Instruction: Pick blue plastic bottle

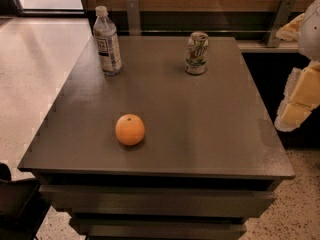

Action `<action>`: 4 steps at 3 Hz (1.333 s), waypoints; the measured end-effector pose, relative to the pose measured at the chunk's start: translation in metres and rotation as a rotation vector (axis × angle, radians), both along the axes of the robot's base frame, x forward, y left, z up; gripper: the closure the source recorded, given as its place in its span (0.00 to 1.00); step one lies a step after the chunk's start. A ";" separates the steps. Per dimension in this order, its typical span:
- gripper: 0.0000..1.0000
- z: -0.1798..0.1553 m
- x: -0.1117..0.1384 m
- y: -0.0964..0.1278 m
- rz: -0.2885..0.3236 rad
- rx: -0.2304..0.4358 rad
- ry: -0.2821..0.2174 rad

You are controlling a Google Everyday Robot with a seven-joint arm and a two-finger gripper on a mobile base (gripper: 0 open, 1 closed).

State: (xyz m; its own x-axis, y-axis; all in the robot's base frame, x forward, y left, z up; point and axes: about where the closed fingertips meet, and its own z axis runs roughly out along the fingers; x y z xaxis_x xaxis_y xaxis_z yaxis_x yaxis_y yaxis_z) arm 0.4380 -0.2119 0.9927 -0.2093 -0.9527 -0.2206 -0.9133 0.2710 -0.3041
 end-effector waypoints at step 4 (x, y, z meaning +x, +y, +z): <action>0.00 0.010 0.028 0.074 0.000 0.301 -0.046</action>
Offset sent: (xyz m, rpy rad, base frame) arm 0.0232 0.0470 0.0102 0.1790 -0.0404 0.0732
